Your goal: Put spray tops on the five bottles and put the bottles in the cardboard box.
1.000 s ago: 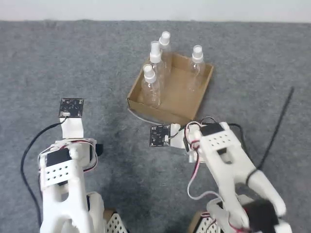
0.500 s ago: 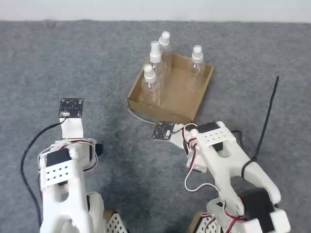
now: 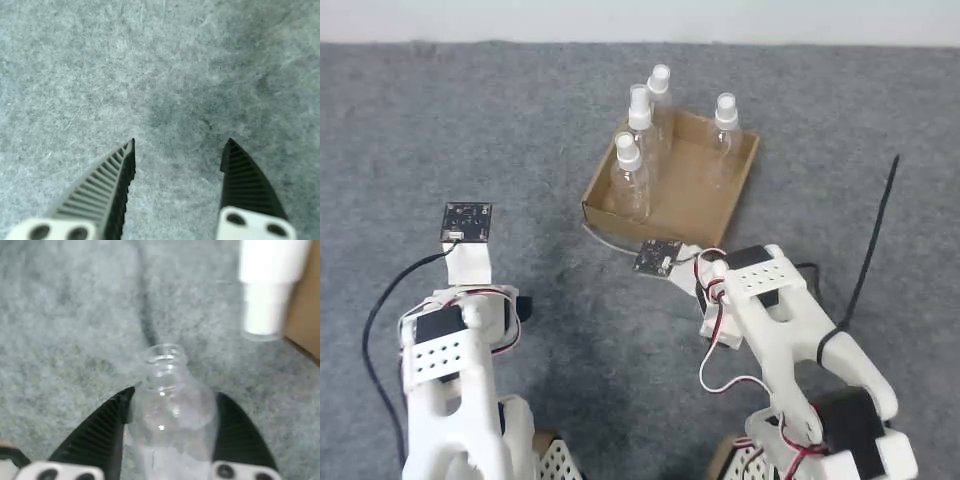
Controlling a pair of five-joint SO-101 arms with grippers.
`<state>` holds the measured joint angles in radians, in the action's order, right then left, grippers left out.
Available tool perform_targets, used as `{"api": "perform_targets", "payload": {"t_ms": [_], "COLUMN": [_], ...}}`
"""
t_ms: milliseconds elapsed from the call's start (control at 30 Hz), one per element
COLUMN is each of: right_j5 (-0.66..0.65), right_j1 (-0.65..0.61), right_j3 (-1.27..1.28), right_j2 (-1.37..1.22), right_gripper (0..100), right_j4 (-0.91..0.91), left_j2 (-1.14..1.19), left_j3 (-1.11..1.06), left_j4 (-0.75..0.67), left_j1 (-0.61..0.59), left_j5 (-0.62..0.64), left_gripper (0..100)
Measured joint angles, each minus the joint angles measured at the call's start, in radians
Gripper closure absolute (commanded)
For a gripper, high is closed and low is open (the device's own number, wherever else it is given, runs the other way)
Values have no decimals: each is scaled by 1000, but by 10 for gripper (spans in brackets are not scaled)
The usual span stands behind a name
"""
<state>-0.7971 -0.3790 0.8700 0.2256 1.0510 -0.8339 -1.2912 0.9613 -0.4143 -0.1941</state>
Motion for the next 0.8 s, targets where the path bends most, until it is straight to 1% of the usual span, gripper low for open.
{"api": "perform_targets", "payload": {"t_ms": [100,167,233,367,433,500,600,800], "right_j5": [86,109,120,120,120,120,72,11], "right_j1": [21,18,15,15,15,17,15,15], "right_j3": [-8,-8,-9,-17,-25,-26,-26,-26], "right_j2": [0,0,0,0,0,0,0,0], "right_gripper": [896,890,850,749,732,732,745,828], "right_j4": [2,2,3,61,78,91,97,98], "left_j2": [0,0,0,0,0,0,0,0], "left_j3": [0,0,0,0,0,0,0,0], "left_j4": [0,0,0,0,0,0,0,0], "left_j1": [0,0,0,0,0,0,0,2], "left_j5": [0,0,0,0,0,0,0,0], "left_gripper": [743,743,743,743,743,743,743,743]}}
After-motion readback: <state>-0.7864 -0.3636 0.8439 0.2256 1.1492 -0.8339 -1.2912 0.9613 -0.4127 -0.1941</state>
